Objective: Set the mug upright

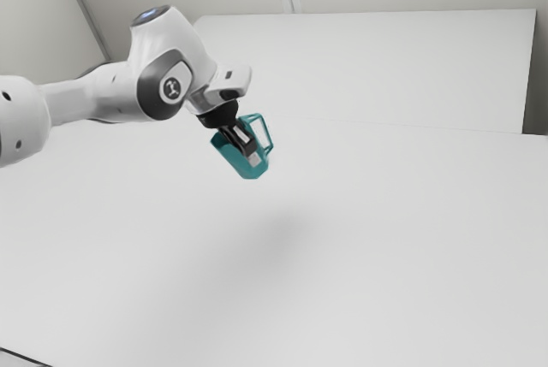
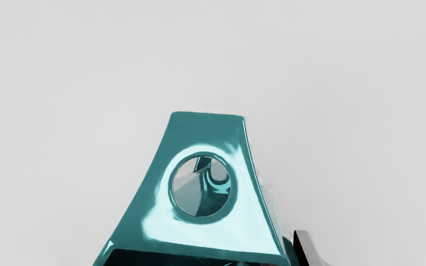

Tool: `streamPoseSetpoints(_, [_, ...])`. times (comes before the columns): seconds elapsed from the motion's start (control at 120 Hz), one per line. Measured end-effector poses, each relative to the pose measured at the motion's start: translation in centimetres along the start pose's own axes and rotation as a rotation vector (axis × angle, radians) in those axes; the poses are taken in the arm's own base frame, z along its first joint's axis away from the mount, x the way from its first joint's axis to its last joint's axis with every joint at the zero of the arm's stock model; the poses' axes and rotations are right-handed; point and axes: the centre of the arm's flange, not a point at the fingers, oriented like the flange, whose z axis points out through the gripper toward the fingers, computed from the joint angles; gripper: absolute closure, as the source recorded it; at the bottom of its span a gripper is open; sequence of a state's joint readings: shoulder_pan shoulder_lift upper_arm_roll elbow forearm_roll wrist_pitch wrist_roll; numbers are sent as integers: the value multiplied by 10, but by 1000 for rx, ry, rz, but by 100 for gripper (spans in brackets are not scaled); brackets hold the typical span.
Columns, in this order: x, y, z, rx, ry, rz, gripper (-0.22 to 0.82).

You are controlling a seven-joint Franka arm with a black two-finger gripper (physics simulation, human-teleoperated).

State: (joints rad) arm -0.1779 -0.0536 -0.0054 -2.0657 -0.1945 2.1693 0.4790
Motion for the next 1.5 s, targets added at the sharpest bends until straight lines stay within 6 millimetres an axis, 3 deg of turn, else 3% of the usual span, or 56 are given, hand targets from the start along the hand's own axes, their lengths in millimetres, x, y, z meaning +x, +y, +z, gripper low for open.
streamPoseSetpoints(0.25, [-73, -27, 28, 96, -160, -83, 78])
streamPoseSetpoints(0.4, [-91, -40, 42, 138, -182, -119, 78])
streamPoseSetpoints(0.808, [-91, -58, 87, 167, -178, -184, 78])
streamPoseSetpoints(1.5, [-96, -61, 125, 163, -194, -240, 78])
